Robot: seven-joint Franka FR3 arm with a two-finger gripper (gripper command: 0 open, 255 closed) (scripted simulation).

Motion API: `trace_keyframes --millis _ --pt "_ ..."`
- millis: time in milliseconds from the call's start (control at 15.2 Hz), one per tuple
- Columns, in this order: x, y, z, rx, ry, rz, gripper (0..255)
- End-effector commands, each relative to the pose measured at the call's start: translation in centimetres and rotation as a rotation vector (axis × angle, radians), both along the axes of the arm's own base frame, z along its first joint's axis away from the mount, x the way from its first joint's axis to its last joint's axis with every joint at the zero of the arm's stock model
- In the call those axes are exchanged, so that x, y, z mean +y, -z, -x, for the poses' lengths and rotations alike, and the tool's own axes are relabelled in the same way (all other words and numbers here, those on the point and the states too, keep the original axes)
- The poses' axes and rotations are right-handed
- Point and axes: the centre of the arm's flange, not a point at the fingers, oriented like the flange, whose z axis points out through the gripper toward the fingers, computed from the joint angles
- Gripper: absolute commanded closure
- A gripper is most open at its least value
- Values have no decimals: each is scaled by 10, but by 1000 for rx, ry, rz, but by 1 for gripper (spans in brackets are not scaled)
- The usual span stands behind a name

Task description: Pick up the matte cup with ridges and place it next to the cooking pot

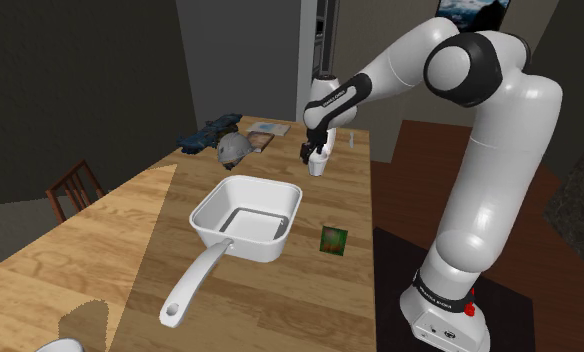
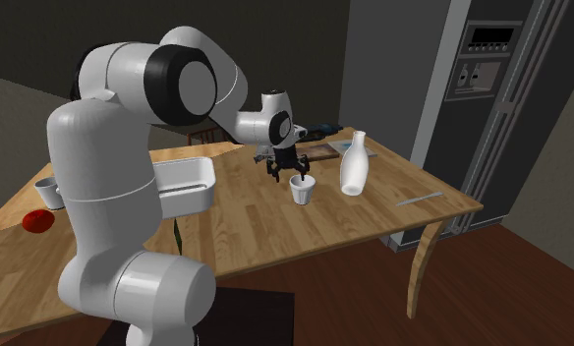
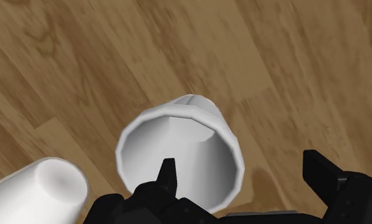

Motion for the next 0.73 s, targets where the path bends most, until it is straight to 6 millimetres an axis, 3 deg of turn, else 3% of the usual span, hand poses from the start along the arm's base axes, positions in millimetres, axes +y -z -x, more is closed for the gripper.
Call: trace_keyframes --millis 0,132,660 --pt "-2 11 -4 -1 0 0 0" --pt "-3 19 -5 -1 0 0 0" --pt "-3 19 -5 -1 0 0 0"
